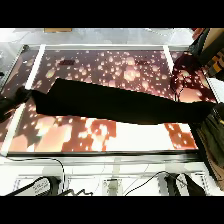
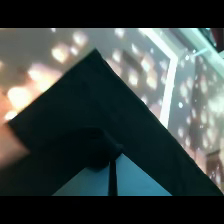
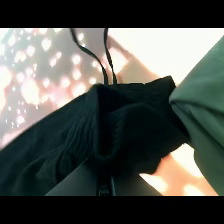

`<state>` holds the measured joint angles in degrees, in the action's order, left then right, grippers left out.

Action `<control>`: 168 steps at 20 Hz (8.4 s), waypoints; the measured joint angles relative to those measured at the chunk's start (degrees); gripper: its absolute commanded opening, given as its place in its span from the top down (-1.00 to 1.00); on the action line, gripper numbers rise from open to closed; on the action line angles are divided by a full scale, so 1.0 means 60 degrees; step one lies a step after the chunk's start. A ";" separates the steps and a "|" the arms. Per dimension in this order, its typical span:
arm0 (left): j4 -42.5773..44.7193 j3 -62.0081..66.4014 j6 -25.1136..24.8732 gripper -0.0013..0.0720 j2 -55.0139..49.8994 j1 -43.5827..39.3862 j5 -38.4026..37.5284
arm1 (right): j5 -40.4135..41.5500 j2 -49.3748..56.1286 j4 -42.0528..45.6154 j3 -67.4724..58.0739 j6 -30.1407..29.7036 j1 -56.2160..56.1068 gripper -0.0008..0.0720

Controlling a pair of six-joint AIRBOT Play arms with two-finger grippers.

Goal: Fold the clothes and pants, and hang the long-sleeved shirts on hangers.

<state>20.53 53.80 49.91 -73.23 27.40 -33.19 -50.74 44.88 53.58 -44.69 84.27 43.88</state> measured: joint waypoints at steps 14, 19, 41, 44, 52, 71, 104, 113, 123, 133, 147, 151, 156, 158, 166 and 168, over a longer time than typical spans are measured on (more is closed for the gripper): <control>-0.0106 0.3818 0.1504 0.95 -0.3843 -0.1902 0.1443 | 0.5657 0.4597 -0.2211 -0.1490 0.1858 -0.2437 0.93; -0.0772 0.3912 0.1588 0.94 -0.4371 -0.2153 0.2084 | 0.6251 0.6007 -0.2273 -0.2444 0.1927 -0.2954 0.93; 0.0069 0.4229 0.1300 -0.13 -0.3887 -0.0739 0.0015 | 0.6317 0.6033 -0.0663 -0.2739 0.1938 -0.2838 -0.83; 0.1865 0.4047 0.2218 -0.34 -0.3814 0.0044 -0.2142 | 0.5821 0.5952 -0.0138 -0.2739 0.1916 -0.2721 -0.83; 0.3497 0.2885 0.3348 -1.00 -0.4040 0.0597 -0.3869 | 0.5242 0.5901 0.0339 -0.2739 0.1880 -0.2656 -0.83; 0.2200 0.3362 0.2969 0.94 -0.4539 -0.1410 0.0386 | 0.1064 0.5595 0.0302 -0.4339 -0.1115 -0.2816 0.29; 0.2546 0.3763 0.2055 0.94 0.1217 -0.1355 -0.4772 | 0.2827 1.1916 -0.0200 -1.0604 0.1188 -1.4943 0.93; 0.2492 0.3748 0.1810 0.94 0.0947 -0.1392 -0.4794 | 0.2841 1.2083 0.0073 -1.0714 0.1275 -1.4775 0.93; 0.1770 0.3748 0.0557 0.94 -0.1483 -0.4003 -0.3865 | 0.0390 1.0269 0.1027 -1.0714 0.0907 -1.1846 0.93; 0.2178 0.3748 0.0066 -0.97 -0.2812 -0.6666 -0.3206 | -0.0528 0.9617 0.1581 -1.0714 0.0758 -1.0754 0.93; 0.5078 0.3490 0.0863 -0.72 -0.3585 -0.2284 -0.5530 | -0.0612 0.9628 0.2892 -1.0673 0.0754 -1.0826 0.93; 0.4390 0.3464 0.0874 -0.71 -0.4626 -0.2382 -0.5646 | -0.0590 0.9628 0.2911 -1.0673 0.0754 -1.0899 0.93; 0.3668 0.3475 0.0871 -0.64 -0.5355 -0.2922 -0.5617 | -0.0565 0.9628 0.2871 -1.0673 0.0761 -1.1009 0.93; 0.3574 0.3475 0.0860 -0.57 -0.5457 -0.3209 -0.5472 | -0.0565 0.9628 0.2845 -1.0673 0.0765 -1.1049 0.92; 0.3843 0.3457 0.0867 0.94 -0.5592 -0.3916 -0.5136 | -0.0568 0.9628 0.2820 -1.0673 0.0765 -1.1074 0.93; 0.3832 0.3461 0.0867 0.94 -0.5552 -0.3861 -0.5202 | -0.0572 0.9628 0.2823 -1.0673 0.0765 -1.1074 0.93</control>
<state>43.53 74.56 55.11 -106.54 4.23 -64.40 -54.17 102.65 70.52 -108.73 88.86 -22.57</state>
